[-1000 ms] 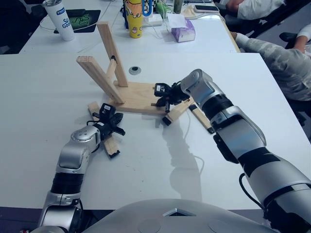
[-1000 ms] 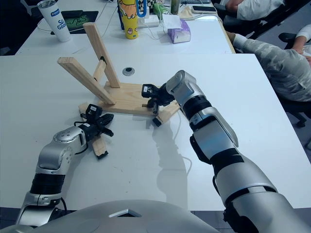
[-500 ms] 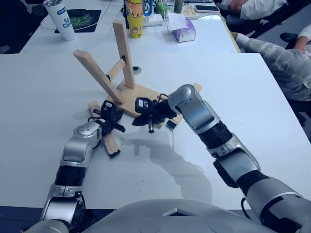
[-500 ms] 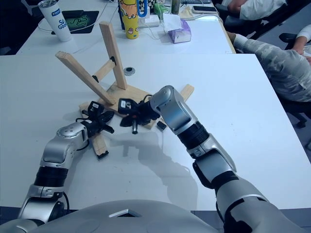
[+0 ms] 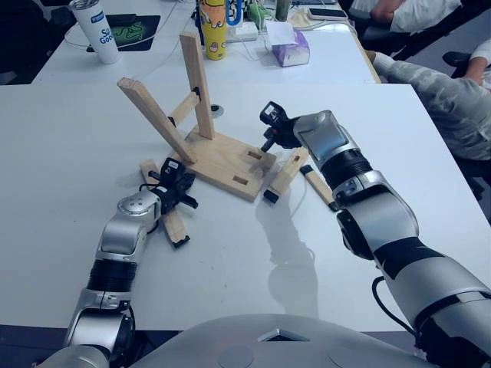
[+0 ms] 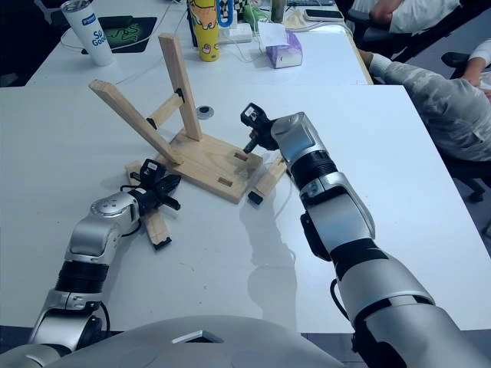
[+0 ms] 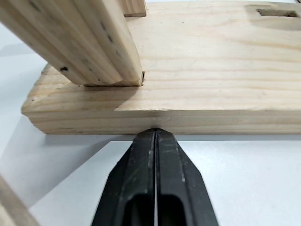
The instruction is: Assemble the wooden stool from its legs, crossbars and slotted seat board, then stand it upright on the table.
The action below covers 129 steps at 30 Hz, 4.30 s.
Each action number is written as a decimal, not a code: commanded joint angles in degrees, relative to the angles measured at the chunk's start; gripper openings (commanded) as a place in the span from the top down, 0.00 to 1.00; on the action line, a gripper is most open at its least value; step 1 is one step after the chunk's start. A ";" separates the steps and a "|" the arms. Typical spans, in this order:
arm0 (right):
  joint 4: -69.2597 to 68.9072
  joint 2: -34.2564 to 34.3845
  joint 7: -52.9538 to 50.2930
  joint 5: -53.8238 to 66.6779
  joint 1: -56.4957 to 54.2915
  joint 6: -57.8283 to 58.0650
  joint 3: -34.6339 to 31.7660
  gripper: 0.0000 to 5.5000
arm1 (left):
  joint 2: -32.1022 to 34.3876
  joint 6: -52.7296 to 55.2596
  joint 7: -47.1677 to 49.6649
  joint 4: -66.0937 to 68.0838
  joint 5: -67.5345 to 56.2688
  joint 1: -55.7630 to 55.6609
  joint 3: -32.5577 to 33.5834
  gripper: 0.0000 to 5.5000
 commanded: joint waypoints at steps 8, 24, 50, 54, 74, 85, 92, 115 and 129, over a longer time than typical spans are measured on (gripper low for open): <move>-10.09 -2.56 24.48 -0.31 5.35 -2.20 8.19 1.00 | -0.13 0.38 -0.47 1.20 0.86 -1.69 -0.58 0.99; -40.26 -5.36 29.32 6.30 15.69 14.21 7.91 1.00 | -0.80 -0.40 -1.20 1.24 1.55 -3.04 -0.90 0.99; -58.32 -16.62 15.76 16.91 29.57 28.00 -3.28 1.00 | -2.03 -3.14 5.25 -3.55 1.44 -2.84 6.28 0.99; -60.34 -7.56 -1.34 19.57 21.95 9.21 -18.06 1.00 | -2.98 -4.40 5.68 -4.74 1.10 -4.12 6.06 0.99; -70.90 -14.66 -10.91 25.00 56.12 8.20 -26.00 0.88 | -6.50 -3.62 10.89 -16.25 1.06 8.66 7.96 1.00; -75.87 -15.90 -11.60 30.47 59.07 24.29 -27.39 0.60 | -9.06 -3.58 13.96 -18.80 0.76 11.17 8.72 1.00; -75.08 -17.40 -11.09 30.44 60.74 28.93 -25.34 0.53 | -10.23 -3.34 15.03 -19.95 0.96 12.07 8.28 1.00; -71.95 -19.75 -10.02 25.79 62.69 23.34 -17.76 0.57 | -10.00 -1.66 14.86 -20.68 0.63 11.41 8.59 1.00; -68.43 -10.87 -18.89 28.83 43.87 21.94 -24.78 0.76 | -14.27 2.04 14.81 -23.13 -8.79 8.35 12.88 1.00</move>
